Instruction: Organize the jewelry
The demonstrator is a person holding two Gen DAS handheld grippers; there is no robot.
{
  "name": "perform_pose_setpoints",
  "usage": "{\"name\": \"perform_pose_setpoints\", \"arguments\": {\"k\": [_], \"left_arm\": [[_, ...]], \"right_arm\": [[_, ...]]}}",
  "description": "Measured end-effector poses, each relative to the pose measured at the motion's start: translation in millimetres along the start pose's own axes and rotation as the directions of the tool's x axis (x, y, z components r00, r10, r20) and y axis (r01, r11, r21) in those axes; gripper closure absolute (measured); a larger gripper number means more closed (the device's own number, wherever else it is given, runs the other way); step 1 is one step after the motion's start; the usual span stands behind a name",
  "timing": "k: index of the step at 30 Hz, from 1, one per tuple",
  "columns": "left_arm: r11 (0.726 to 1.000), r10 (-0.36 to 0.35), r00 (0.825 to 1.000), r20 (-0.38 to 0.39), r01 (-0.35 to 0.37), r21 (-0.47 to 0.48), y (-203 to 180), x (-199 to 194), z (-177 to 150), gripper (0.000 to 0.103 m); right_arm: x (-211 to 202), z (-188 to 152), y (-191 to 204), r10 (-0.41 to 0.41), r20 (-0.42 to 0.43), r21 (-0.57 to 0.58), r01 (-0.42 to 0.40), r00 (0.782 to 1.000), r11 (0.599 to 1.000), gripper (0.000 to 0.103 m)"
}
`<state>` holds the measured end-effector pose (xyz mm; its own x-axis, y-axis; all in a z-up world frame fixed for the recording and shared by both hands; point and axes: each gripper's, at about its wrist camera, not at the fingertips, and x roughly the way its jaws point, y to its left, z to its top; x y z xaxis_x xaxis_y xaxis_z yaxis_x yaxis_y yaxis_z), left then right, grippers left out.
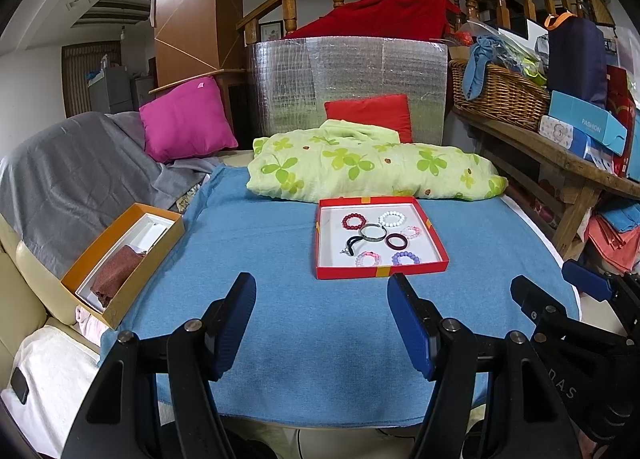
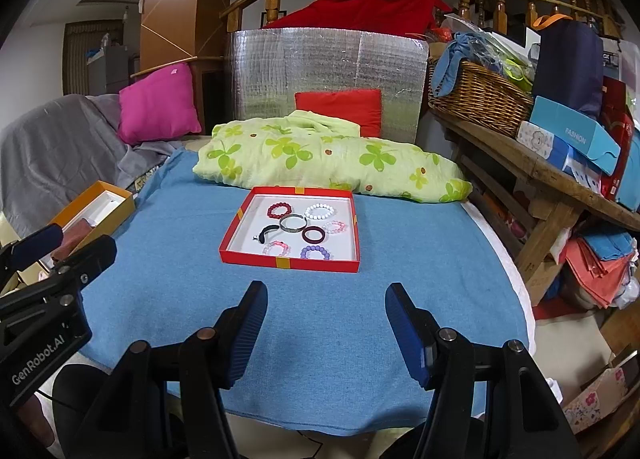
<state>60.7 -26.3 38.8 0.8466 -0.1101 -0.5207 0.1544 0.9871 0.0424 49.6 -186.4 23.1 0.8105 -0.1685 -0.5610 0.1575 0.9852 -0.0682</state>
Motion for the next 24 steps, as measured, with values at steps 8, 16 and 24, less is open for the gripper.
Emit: {"name": "perform_pose_setpoints", "arguments": {"k": [8,16,24], "left_arm": [[1.000,0.000,1.000,0.003,0.000,0.000,0.1,0.3,1.3,0.034],[1.000,0.000,1.000,0.007,0.000,-0.004,1.0,1.1,3.8,0.034],[1.000,0.003,1.000,0.003,-0.003,-0.006,1.3,6.2,5.9,0.034]], "right_arm": [[0.4,0.2,-0.1,-0.001,0.002,-0.003,0.001,1.000,1.000,0.037],[5.4,1.4,-0.6,-0.005,-0.003,-0.002,0.005,1.000,1.000,0.037],[9.7,5.6,-1.6,-0.015,-0.005,0.001,0.015,1.000,1.000,0.038]]}}
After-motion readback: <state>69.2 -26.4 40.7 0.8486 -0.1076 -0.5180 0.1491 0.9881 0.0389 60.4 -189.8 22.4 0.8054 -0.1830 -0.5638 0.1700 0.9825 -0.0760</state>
